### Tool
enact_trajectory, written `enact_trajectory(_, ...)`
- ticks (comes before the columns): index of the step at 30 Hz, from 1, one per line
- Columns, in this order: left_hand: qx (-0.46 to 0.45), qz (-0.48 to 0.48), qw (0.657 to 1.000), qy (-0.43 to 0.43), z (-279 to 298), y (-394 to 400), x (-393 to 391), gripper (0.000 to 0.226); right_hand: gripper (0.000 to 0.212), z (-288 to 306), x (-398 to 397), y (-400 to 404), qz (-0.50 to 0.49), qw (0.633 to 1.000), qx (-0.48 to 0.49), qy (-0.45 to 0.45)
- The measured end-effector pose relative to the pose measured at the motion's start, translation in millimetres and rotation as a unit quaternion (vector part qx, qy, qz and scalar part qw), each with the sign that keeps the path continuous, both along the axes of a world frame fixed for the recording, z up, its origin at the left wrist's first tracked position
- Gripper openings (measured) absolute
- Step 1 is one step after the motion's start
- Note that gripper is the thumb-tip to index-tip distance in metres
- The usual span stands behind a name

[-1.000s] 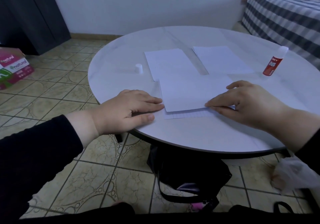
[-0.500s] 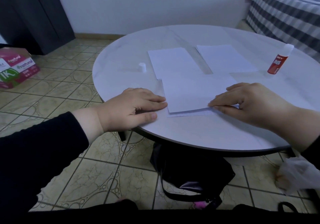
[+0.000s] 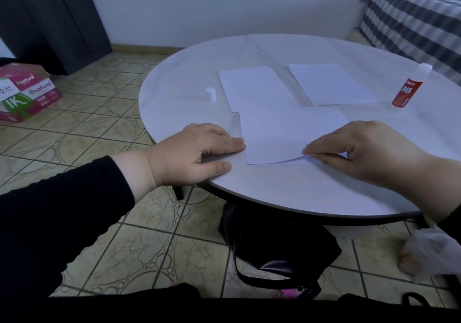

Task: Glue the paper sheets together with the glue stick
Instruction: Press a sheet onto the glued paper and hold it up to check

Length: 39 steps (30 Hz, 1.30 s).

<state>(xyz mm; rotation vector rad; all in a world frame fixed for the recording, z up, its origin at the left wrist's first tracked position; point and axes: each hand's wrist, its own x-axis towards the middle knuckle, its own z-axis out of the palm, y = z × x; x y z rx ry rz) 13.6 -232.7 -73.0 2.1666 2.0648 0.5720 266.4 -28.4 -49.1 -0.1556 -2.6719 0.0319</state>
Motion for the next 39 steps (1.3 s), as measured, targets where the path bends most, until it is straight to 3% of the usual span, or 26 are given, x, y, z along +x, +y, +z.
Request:
enact_trajectory(8, 0.028, 0.073, 0.995, -0.059, 8.8, 8.7, 10.6, 0.047, 0.023, -2.0, 0.5, 0.1, 0.005, 1.0, -0.007, -0.007)
enact_trajectory(11, 0.04, 0.038, 0.998, -0.039, 11.4, 16.1, 16.1, 0.056, 0.017, -1.0, 1.6, -1.1, -0.007, 1.0, -0.024, -0.013)
enact_trajectory(15, -0.057, 0.009, 0.996, -0.065, 11.6, 15.4, 20.4, 0.056, 0.012, 1.2, 4.7, -2.0, -0.028, 0.998, -0.059, -0.025)
enact_trajectory(17, -0.059, 0.015, 0.995, -0.075, 10.4, 14.0, 21.3, 0.059, 0.013, 4.3, 7.1, -1.0, -0.041, 0.995, -0.087, -0.034)
enact_trajectory(28, -0.031, -0.026, 0.999, 0.02, 18.0, 3.6, 34.5, 0.071, 0.025, 14.9, 17.3, -9.3, -0.039, 0.983, -0.145, -0.103)
enact_trajectory(32, -0.04, -0.036, 0.997, 0.046, 20.3, -2.2, 37.9, 0.076, 0.028, 16.8, 21.3, -15.6, -0.012, 0.986, -0.117, -0.115)
enact_trajectory(39, -0.002, -0.042, 0.997, 0.066, 18.7, -4.8, 45.4, 0.062, 0.045, 18.5, 19.7, -33.2, 0.022, 0.989, -0.055, -0.133)
